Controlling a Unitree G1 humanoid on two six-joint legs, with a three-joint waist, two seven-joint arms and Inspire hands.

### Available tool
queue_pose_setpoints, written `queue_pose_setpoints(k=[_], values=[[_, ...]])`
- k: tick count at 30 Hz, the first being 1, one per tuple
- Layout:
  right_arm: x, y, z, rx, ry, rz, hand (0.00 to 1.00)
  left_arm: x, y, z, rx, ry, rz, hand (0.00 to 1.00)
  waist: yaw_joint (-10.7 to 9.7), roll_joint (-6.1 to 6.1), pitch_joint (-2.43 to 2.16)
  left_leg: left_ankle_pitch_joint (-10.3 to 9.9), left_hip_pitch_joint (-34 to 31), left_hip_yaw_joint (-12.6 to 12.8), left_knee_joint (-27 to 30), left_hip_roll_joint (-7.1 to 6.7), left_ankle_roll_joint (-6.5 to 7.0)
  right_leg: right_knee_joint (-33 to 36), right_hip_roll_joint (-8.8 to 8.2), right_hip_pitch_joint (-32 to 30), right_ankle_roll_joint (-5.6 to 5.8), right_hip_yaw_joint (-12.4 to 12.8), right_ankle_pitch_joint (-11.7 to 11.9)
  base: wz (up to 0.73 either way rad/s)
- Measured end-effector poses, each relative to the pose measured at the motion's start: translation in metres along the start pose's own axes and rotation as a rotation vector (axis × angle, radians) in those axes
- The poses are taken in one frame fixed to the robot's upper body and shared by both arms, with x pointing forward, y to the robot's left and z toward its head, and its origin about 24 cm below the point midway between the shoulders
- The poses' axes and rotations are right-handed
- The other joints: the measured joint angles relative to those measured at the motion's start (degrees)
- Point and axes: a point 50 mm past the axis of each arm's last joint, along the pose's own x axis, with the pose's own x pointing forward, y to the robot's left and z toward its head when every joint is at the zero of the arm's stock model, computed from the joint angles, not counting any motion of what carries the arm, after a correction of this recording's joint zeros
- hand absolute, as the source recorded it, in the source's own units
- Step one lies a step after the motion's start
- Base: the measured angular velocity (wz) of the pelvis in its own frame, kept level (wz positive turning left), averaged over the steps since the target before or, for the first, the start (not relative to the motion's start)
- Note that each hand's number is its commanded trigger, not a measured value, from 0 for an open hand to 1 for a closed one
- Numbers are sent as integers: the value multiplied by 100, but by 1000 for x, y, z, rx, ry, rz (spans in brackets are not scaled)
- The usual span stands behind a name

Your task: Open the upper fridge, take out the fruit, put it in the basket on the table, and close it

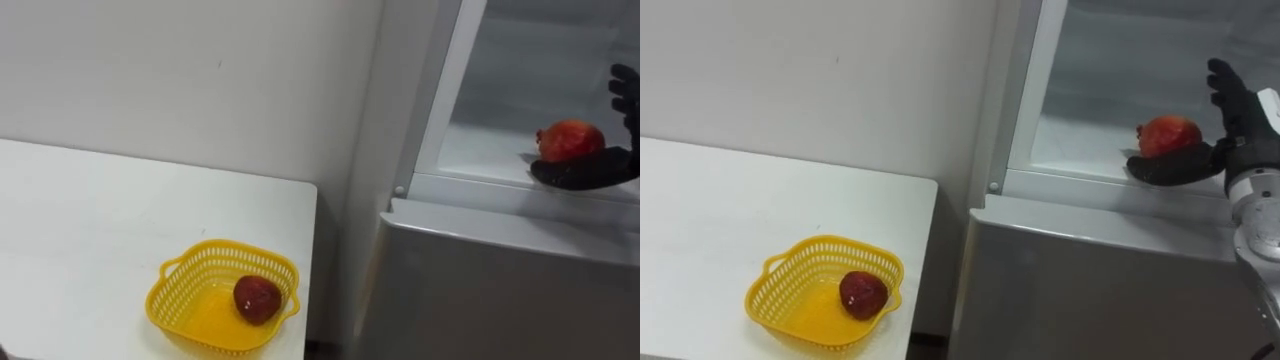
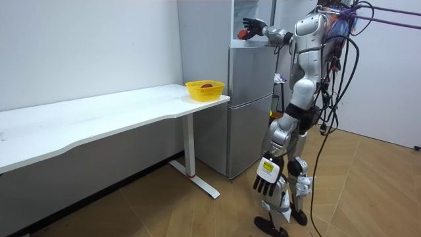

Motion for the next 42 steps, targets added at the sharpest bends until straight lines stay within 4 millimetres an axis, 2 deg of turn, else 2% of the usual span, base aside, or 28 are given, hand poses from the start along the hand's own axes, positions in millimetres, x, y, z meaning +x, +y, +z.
queue_pose_setpoints(k=[3, 12, 15, 18, 23, 32, 36, 38, 42], values=[[2, -2, -3, -16, 17, -2, 0, 0, 0, -1, -1, 2, 6, 0, -11, -22, -15, 0, -16, -37, 16, -3, 0, 0, -8, 9, 0, -107, 0, 6], [8, -6, -9, -28, 61, -6, 0, 0, 3, -5, -5, 17, 13, 0, -18, -46, -30, 4, -43, -117, 26, -6, -6, -3, -2, 5, 0, -125, 0, 1], [11, -5, -11, -11, 79, 22, 0, -1, 2, -8, -3, 23, 9, 0, -97, -56, -30, 4, -75, -154, 64, -10, -6, -1, -1, 11, 0, -144, 0, 6], [14, -5, -14, 38, 112, 57, 0, -1, 2, -9, -2, 24, -3, 0, -127, -23, -5, 0, -91, -138, 110, -5, -4, 3, 0, 11, 0, -134, 0, 2], [14, -2, -22, 95, 151, 128, 0, -1, 1, -8, -2, 23, -14, 0, -163, -5, 2, 0, -121, -165, 162, -5, -4, 5, 5, 8, -9, -106, 5, 1], [14, 0, -27, 148, 186, 211, 0, -1, 3, -9, -3, 38, -19, 0, -216, 35, -19, -4, -151, -200, 234, -7, 3, 12, 12, 17, -26, -80, 16, 2], [14, 1, -27, 155, 182, 241, 0, -1, 3, -9, -3, 38, -15, 0, -235, 102, -43, -3, -133, -194, 227, -8, 4, 11, 13, 24, -27, -42, 16, 0], [14, 2, -27, 160, 180, 253, 0, -1, 3, -9, -4, 39, -15, 0, -227, 137, -31, -3, -91, -187, 215, -7, 4, 11, 15, 46, -27, -19, 16, -3], [14, 0, -25, 175, 173, 269, 0, -1, 3, -8, -4, 34, -18, 0, -192, 200, -37, -3, -58, -167, 198, -3, 4, 11, 15, 62, -27, 2, 16, -2]])
